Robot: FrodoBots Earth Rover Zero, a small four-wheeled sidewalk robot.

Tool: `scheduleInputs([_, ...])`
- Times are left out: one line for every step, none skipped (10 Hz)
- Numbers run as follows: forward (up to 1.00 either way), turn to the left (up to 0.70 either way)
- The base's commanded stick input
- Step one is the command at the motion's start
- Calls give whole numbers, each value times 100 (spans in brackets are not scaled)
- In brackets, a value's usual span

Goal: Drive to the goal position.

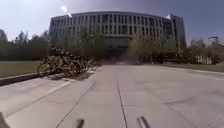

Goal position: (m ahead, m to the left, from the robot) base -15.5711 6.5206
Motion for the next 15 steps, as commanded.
scheduleInputs([70, 0])
scheduleInputs([70, 0])
scheduleInputs([70, 0])
scheduleInputs([70, 0])
scheduleInputs([70, 0])
scheduleInputs([70, 0])
scheduleInputs([70, 0])
scheduleInputs([70, 0])
scheduleInputs([70, 0])
scheduleInputs([70, 0])
scheduleInputs([70, 0])
scheduleInputs([70, 0])
scheduleInputs([70, 0])
scheduleInputs([69, 0])
scheduleInputs([70, 0])
